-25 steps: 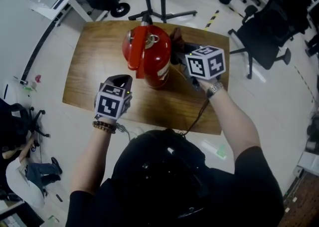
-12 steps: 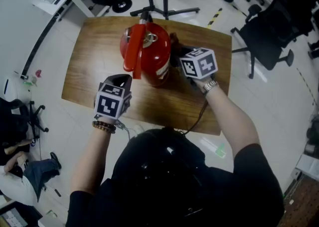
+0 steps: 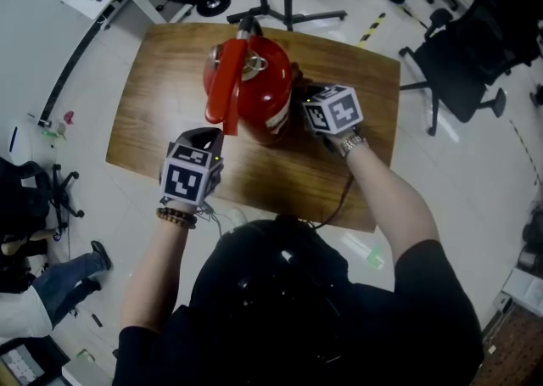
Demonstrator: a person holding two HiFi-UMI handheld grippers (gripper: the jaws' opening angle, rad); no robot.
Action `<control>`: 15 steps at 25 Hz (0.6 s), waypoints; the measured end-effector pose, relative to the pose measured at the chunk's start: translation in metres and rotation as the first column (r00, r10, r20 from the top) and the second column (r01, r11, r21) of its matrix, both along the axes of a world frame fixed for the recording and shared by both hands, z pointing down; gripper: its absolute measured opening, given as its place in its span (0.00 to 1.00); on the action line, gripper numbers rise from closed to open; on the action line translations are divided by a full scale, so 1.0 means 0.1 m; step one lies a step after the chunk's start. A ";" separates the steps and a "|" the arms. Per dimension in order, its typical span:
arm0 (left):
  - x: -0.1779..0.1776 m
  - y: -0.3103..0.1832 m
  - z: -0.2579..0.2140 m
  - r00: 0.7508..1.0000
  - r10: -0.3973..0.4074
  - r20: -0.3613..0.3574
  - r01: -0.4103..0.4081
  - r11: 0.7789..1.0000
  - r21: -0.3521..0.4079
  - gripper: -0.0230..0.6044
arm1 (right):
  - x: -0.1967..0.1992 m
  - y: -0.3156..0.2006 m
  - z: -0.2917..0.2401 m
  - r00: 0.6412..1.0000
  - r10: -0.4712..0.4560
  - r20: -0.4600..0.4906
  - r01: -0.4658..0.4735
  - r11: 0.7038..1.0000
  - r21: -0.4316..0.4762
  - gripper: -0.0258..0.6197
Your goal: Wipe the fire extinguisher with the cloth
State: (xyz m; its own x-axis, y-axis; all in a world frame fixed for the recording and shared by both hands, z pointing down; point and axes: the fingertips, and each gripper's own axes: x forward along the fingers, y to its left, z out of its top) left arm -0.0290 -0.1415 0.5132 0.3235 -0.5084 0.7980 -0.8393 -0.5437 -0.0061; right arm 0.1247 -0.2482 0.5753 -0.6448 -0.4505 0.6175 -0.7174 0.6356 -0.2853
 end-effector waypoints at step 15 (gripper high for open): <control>-0.05 0.06 0.10 1.000 -0.021 0.014 0.021 0.999 -0.026 0.04 | 0.00 0.03 0.53 0.998 -0.021 -0.054 0.016 0.997 -0.076 0.23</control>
State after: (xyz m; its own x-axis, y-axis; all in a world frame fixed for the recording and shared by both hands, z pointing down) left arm -0.0343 -0.1360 0.5231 0.3016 -0.4940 0.8155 -0.8504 -0.5261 -0.0042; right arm 0.1244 -0.2453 0.6281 -0.6169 -0.3898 0.6837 -0.7215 0.6271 -0.2935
